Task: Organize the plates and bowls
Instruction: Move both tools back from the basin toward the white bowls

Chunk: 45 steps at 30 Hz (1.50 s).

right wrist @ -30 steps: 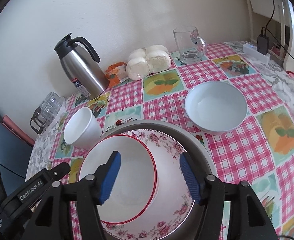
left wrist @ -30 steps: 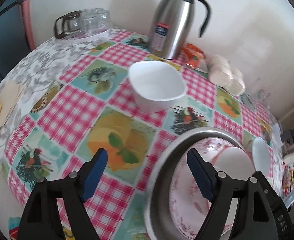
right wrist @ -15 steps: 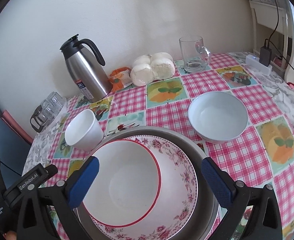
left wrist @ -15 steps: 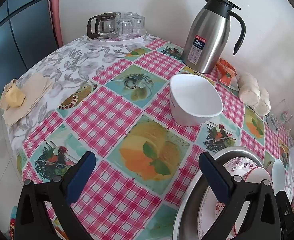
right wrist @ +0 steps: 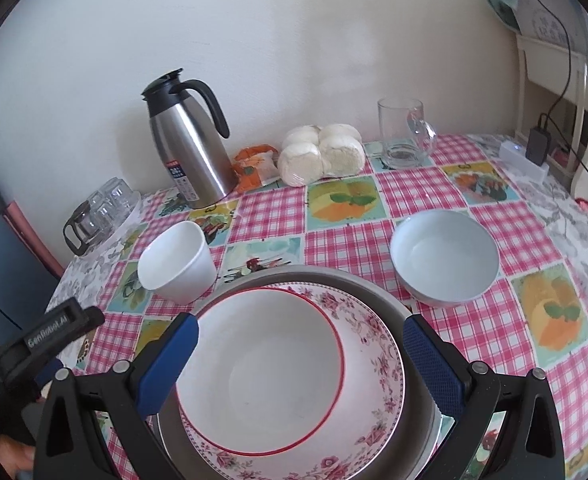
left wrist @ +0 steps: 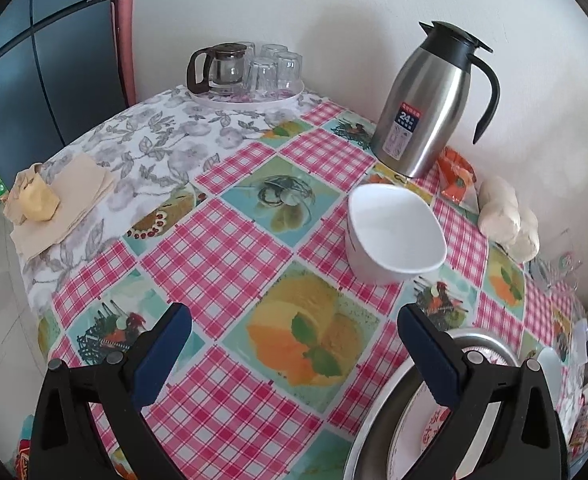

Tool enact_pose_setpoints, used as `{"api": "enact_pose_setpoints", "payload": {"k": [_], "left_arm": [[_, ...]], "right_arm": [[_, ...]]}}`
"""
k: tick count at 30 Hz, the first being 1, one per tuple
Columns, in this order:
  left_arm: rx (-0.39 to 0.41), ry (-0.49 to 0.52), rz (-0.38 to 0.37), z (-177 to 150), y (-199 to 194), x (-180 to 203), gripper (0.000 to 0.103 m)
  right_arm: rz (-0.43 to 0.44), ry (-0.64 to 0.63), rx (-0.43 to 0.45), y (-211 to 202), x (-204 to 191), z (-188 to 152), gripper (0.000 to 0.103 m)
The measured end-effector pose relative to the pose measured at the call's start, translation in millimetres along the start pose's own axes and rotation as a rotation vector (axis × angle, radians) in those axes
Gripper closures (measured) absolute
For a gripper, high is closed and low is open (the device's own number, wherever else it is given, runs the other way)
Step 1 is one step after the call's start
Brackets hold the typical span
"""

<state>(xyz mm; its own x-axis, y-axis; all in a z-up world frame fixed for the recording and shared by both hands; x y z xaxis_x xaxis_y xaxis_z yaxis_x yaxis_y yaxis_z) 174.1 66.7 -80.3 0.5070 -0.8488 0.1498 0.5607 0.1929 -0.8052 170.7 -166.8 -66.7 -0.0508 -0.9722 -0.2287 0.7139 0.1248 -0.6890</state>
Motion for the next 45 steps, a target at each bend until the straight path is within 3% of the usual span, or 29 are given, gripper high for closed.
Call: {"api": "enact_pose_setpoints", "payload": {"k": [15,23,45], "left_arm": [[-0.002,-0.119,-0.026,25.4,15.3,-15.9,0.000],[0.002,-0.102,-0.002,35.7,27.1,-19.0,0.000],[-0.088,-0.135,-0.087,61.6,70.4,-27.1,0.000]], "right_arm": [[-0.005,-0.038,0.009,-6.9,-30.2,18.4,0.000],[-0.041,-0.062,-0.054,2.2,-51.0,27.7,0.000],[-0.017,-0.045,-0.217,56.1,-103.5,42.2,0.000]]}}
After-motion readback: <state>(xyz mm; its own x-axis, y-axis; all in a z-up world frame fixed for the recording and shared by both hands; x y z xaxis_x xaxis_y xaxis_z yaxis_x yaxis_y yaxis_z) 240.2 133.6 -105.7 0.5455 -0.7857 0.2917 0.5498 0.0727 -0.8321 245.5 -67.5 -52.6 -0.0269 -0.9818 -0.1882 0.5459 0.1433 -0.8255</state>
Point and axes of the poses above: each gripper's, at about its wrist camera, not at the fingertips, and y roughly the way its jaws point, x to its right, z to its top, the point moved 9 cm from there along y, roughly the way its jaws point, and after that the axes turned 1 degree about -z, right-handed, at the moved point
